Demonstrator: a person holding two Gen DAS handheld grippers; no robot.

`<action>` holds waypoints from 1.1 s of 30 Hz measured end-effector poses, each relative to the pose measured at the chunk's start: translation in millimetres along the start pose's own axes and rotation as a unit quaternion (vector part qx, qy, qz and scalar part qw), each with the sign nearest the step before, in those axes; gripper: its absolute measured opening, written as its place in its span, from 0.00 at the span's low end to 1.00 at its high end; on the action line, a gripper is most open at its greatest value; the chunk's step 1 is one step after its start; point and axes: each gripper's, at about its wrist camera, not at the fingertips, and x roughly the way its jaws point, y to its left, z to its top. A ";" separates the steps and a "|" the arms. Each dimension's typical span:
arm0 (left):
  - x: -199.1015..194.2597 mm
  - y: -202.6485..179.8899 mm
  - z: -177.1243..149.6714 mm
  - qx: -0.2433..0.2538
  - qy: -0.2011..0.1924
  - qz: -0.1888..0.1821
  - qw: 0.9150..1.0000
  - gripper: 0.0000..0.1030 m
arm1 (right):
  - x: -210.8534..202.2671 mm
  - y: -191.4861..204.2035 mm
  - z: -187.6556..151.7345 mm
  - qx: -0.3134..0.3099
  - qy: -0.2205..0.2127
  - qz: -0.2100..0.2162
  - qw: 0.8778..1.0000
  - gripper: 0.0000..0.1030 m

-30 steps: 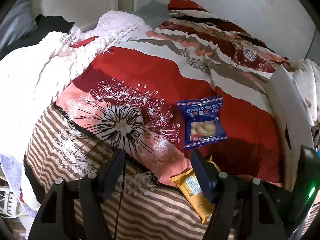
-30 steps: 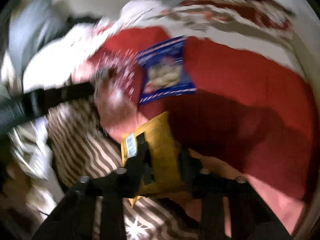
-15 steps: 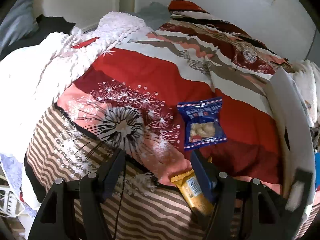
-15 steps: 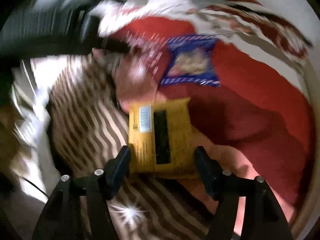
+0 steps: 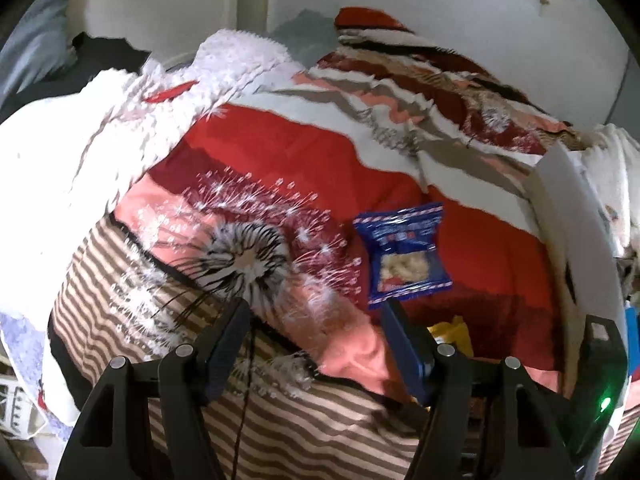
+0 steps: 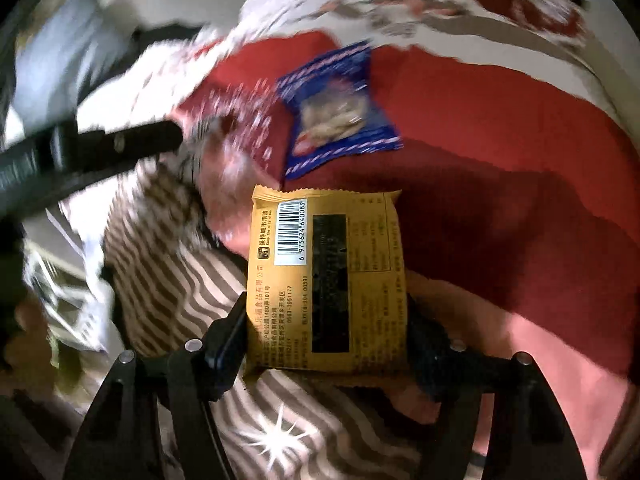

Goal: Organize objects
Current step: 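Lift the yellow snack packet and carry it above the white box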

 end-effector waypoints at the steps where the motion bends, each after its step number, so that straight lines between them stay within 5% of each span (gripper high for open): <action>1: -1.8 -2.3 0.6 0.002 -0.005 -0.005 1.000 0.64 | -6.4 -4.4 -0.3 0.011 -0.009 0.004 1.000 0.67; 11: -28.2 -22.1 4.2 -0.006 -0.065 -0.075 0.995 0.64 | -69.9 -37.4 -10.4 0.149 -0.161 0.027 0.975 0.67; 20: -39.7 -85.3 -3.5 0.087 -0.083 -0.113 0.986 0.64 | -131.8 -33.2 -17.5 0.170 -0.295 0.048 0.939 0.67; 28: -59.2 -142.9 -3.8 0.140 -0.105 -0.191 0.966 0.64 | -175.5 -53.9 -29.0 0.204 -0.369 -0.014 0.907 0.67; 33: -68.8 -181.9 -1.5 0.188 -0.134 -0.201 0.952 0.64 | -188.9 -66.6 -23.3 0.210 -0.373 -0.086 0.900 0.67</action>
